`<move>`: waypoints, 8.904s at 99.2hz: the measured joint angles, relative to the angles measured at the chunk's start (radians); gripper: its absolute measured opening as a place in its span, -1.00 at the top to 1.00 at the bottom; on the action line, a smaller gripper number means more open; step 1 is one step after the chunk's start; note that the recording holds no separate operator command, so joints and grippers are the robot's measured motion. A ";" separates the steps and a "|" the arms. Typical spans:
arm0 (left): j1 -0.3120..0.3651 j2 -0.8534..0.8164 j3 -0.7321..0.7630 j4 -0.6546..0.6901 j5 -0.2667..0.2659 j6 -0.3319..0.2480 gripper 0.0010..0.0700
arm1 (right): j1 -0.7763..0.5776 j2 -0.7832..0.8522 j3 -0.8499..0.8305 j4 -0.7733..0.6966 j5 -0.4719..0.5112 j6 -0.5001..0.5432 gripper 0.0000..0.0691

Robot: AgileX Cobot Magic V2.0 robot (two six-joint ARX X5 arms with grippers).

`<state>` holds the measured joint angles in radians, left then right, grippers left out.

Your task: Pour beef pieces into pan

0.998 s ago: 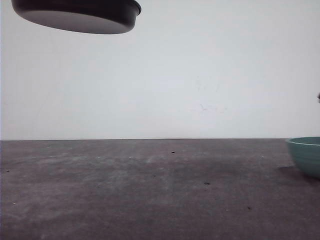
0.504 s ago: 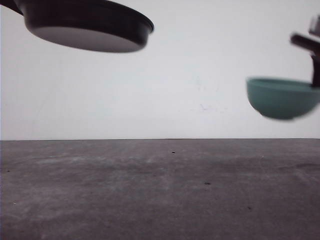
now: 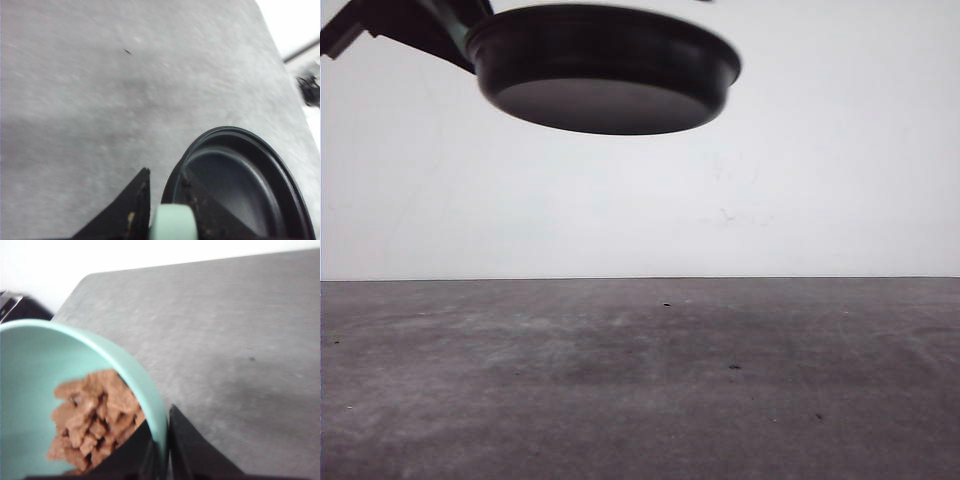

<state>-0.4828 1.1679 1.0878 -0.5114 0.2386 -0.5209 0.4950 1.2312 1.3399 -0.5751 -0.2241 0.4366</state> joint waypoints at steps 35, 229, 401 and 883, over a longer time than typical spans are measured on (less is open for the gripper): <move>-0.016 0.007 0.000 0.014 0.000 -0.023 0.86 | 0.256 0.016 0.000 -0.041 0.483 -0.113 0.96; 0.132 0.007 0.000 0.016 0.109 -0.023 0.86 | 0.513 0.171 -0.143 0.831 0.920 -1.163 0.96; 0.207 0.008 0.000 0.038 0.144 -0.018 0.86 | 0.483 0.227 -0.144 1.111 0.743 -1.556 0.96; 0.269 -0.354 -0.001 -0.045 -0.270 0.302 0.54 | -0.443 -0.680 -0.273 -0.050 0.171 -0.495 0.96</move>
<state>-0.2134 0.8135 1.0870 -0.5560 -0.0319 -0.2188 0.0517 0.5510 1.0672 -0.6254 -0.0532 -0.0582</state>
